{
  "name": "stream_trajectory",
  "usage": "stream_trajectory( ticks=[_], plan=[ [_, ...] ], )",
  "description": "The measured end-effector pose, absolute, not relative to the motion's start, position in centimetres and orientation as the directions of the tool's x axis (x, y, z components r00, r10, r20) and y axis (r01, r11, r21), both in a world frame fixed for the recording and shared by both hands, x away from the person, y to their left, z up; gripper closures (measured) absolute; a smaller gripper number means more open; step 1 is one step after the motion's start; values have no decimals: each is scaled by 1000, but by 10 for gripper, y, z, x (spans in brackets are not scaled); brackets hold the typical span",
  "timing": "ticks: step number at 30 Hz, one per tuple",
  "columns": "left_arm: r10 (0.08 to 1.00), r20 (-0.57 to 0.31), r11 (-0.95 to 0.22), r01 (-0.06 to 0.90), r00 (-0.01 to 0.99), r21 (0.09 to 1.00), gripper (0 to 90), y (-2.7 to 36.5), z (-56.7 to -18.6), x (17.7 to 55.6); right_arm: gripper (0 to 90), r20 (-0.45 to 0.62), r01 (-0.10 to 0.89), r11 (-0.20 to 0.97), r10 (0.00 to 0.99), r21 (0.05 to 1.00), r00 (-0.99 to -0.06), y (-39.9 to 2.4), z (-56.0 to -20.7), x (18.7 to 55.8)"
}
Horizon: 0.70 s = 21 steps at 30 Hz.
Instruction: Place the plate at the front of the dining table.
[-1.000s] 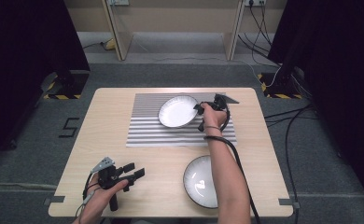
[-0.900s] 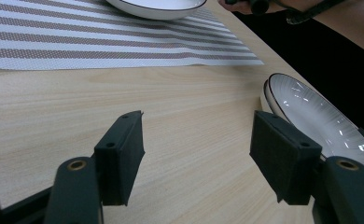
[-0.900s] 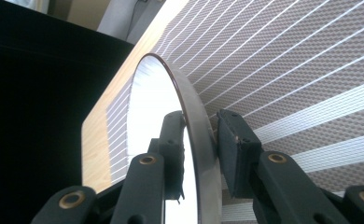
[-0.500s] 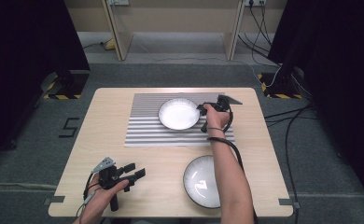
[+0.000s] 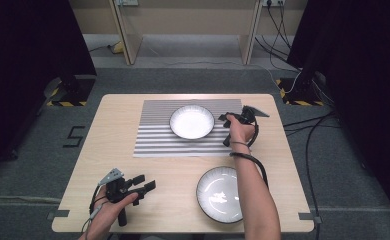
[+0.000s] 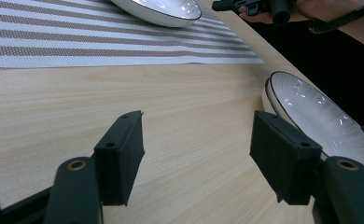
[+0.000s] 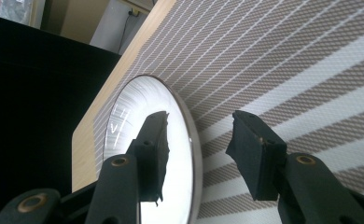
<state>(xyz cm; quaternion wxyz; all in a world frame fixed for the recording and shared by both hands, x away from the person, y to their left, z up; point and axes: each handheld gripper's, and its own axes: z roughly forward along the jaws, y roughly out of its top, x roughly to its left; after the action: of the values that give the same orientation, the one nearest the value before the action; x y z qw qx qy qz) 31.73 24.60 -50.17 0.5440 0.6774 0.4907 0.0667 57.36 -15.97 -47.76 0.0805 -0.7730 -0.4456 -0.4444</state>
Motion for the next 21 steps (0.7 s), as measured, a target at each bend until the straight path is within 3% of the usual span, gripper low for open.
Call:
stream_trajectory(
  ticks=[21],
  plan=[
    [735, -449, 81, 592, 508, 802, 343, 245, -501, 316, 551, 760, 758, -575, 628, 308, 168, -183, -462, 539]
  ],
)
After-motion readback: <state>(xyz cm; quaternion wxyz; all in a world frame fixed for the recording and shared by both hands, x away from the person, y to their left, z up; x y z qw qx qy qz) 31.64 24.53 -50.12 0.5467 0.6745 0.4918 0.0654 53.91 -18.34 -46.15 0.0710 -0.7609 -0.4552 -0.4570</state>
